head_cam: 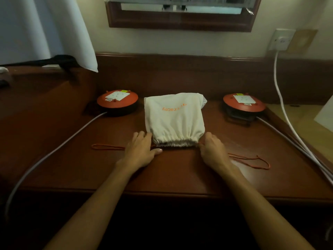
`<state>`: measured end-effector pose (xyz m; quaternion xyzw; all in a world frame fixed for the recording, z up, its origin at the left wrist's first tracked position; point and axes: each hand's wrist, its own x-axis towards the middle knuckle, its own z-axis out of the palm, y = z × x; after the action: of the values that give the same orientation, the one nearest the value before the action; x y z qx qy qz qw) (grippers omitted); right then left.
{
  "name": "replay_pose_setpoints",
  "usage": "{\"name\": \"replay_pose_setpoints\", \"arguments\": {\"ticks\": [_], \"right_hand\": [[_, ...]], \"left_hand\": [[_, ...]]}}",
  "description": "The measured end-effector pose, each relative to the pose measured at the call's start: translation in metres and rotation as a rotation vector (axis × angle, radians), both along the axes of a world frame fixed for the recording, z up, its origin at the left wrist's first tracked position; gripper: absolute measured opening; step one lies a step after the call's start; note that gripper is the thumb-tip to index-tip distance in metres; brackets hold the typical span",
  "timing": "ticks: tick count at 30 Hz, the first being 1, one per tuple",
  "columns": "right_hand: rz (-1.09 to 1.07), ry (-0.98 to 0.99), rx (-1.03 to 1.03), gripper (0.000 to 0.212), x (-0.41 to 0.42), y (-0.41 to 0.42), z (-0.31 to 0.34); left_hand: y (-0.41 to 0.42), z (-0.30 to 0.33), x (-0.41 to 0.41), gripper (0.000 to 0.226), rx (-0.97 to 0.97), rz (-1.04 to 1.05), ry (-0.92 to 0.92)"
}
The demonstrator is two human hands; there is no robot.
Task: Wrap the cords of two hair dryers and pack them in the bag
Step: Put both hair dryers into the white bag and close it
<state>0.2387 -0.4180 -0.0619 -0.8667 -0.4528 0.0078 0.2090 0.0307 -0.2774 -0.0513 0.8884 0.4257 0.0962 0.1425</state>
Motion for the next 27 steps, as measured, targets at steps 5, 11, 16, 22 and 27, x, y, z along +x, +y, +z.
{"name": "replay_pose_setpoints", "arguments": {"ticks": [5, 11, 16, 22, 27], "right_hand": [[0.135, 0.185, -0.058, 0.025, 0.002, -0.008, 0.007], [0.334, 0.379, -0.039, 0.027, 0.009, -0.03, 0.093], [0.245, 0.19, 0.088, 0.028, 0.032, -0.021, 0.128], [0.203, 0.131, 0.011, 0.026, 0.053, -0.029, 0.114], [0.235, 0.043, 0.009, 0.024, 0.065, -0.038, 0.119]], "left_hand": [[0.004, 0.002, 0.0, 0.022, -0.114, 0.006, -0.243], [0.014, 0.059, -0.019, 0.014, 0.217, -0.222, -0.35], [0.042, 0.101, -0.029, 0.019, 0.382, -0.262, -0.445], [0.069, 0.094, -0.06, 0.018, 0.351, -0.195, -0.42], [0.075, 0.097, -0.073, 0.018, 0.4, -0.16, -0.34]]}}
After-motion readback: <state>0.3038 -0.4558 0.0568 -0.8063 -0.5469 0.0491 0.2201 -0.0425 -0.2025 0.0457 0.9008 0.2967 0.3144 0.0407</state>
